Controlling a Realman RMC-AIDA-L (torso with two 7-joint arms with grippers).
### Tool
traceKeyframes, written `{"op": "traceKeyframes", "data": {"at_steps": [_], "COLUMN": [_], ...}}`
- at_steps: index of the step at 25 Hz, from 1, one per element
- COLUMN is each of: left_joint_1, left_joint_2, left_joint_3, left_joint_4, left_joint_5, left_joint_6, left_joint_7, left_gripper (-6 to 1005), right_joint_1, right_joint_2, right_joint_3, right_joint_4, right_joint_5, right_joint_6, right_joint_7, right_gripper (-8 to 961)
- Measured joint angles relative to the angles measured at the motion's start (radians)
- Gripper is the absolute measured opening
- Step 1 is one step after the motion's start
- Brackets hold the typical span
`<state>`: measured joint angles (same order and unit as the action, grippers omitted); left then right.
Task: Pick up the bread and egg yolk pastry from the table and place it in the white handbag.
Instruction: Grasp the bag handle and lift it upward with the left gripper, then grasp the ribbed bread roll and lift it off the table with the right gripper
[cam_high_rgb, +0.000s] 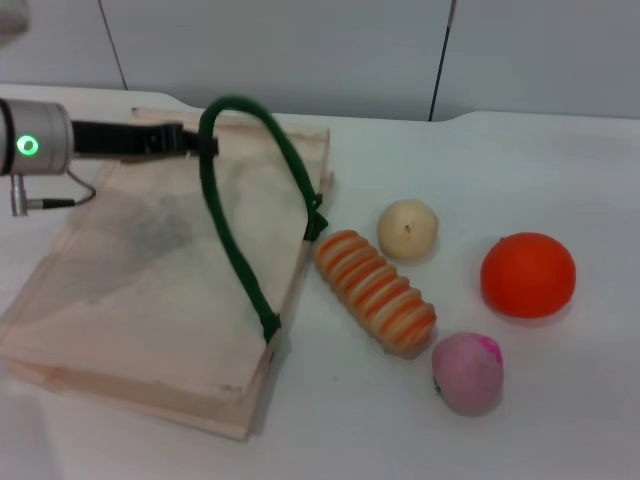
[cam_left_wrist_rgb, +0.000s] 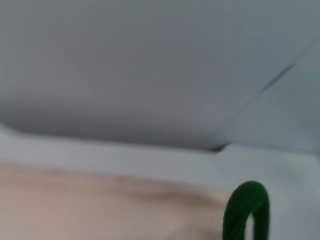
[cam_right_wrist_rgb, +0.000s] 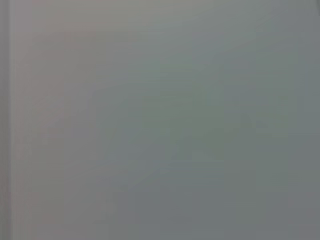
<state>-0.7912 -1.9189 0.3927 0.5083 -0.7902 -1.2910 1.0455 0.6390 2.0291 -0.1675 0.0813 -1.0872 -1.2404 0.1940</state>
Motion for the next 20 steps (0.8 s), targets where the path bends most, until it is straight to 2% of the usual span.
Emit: {"op": "traceKeyframes", "data": {"at_steps": [4, 9, 16, 20], "left_joint_1": [0.039, 0.083, 0.143, 0.168], "left_joint_2": [0.021, 0.035, 0.048, 0.054], "left_joint_3": [0.000, 0.000, 0.000, 0.000], "left_joint_4": [-0.001, -0.007, -0.017, -0.018], "left_joint_5": [-0.166, -0.315, -0.471, -0.526], "left_joint_6": [-0.113, -0.197, -0.240, -0.251], "left_joint_7": [0.102, 0.185, 0.249, 0.264], "left_gripper": [120, 120, 120, 120], "right_joint_1": [0.003, 0.002, 0.051, 0.101], "right_joint_2": [-0.004, -0.006, -0.003, 0.000], "right_joint_3": [-0.041, -0.098, -0.160, -0.163], "right_joint_4": [-0.020, -0.114, -0.313, -0.346], "right_joint_5": [-0.159, -0.403, -0.792, -0.958], "right_joint_6": [-0.068, -0.171, -0.251, -0.265], "right_joint_7": [0.108, 0.260, 0.583, 0.700], "right_gripper": [844, 844, 843, 841]}}
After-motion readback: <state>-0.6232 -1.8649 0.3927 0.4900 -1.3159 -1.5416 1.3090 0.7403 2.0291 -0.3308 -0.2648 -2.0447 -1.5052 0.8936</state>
